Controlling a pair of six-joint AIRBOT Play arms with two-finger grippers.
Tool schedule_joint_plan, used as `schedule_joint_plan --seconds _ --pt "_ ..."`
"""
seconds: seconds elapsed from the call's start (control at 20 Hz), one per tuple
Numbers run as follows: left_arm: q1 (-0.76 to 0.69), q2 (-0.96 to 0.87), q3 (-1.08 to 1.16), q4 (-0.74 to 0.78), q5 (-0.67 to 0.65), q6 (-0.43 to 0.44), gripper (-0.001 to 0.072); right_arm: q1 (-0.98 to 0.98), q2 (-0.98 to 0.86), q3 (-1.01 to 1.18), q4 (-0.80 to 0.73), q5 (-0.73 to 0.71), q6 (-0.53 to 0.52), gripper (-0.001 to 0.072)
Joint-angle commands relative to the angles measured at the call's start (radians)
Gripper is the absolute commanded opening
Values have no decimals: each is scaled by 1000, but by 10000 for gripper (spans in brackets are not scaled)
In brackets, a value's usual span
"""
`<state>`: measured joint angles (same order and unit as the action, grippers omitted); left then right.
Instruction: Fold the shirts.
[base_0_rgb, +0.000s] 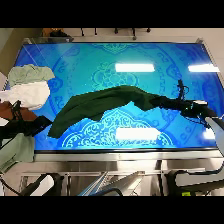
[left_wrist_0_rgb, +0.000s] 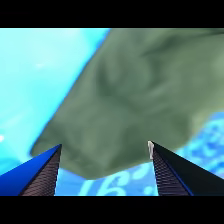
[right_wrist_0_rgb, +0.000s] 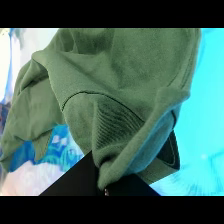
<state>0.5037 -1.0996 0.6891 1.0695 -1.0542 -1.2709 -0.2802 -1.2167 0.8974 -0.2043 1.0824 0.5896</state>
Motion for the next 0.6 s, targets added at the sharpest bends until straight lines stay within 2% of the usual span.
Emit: schedule_joint_plan --seconds 0.0,0.1,0.3,0.55 --pt "56 2 -80 9 69 33 623 0 1 1 0 0 0 21" --pt "56 -29 -91 -21 82 41 622 0 1 1 1 0 0 20" --pt "56 -141 -90 -193 62 156 621 0 1 1 5 0 0 20" --pt "56 -256 -90 -315 63 222 593 0 1 1 9 0 0 20"
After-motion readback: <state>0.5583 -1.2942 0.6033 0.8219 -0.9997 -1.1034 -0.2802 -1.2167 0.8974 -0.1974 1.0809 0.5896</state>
